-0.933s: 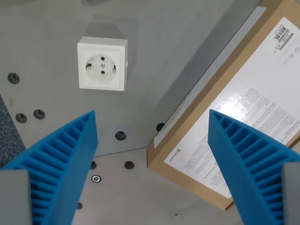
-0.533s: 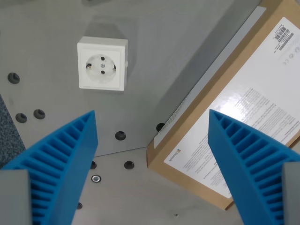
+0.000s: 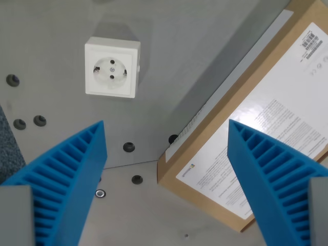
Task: Move above the white socket
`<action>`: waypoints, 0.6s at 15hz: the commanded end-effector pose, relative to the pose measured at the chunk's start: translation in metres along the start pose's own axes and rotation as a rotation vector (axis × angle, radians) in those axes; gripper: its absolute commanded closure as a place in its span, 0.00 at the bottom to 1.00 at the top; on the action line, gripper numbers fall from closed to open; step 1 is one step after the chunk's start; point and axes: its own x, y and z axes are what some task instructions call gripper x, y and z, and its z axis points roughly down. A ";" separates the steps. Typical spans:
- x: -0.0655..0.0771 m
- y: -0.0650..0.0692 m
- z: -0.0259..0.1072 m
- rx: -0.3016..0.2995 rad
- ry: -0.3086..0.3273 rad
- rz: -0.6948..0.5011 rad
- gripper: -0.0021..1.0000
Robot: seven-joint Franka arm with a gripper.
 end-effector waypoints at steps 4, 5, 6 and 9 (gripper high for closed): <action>-0.002 -0.004 0.011 0.016 0.054 -0.239 0.00; -0.002 -0.005 0.013 0.017 0.061 -0.272 0.00; -0.002 -0.005 0.016 0.018 0.067 -0.302 0.00; -0.003 -0.008 0.024 0.019 0.084 -0.402 0.00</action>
